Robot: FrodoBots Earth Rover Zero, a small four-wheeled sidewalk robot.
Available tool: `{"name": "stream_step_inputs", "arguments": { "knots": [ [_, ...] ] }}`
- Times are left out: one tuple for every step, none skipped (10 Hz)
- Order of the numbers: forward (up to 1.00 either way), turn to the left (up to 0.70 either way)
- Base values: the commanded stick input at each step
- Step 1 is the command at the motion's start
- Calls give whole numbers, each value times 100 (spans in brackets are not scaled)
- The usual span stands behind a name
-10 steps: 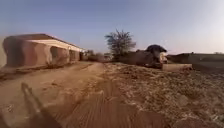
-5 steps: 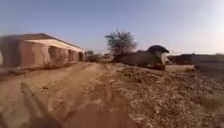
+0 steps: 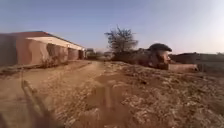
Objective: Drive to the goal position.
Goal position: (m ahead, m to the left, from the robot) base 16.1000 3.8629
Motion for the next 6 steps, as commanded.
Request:
{"name": "stream_step_inputs", "arguments": {
  "knots": [
    [70,0],
    [70,0],
    [70,0],
    [70,0],
    [70,0],
    [70,0]
  ]
}}
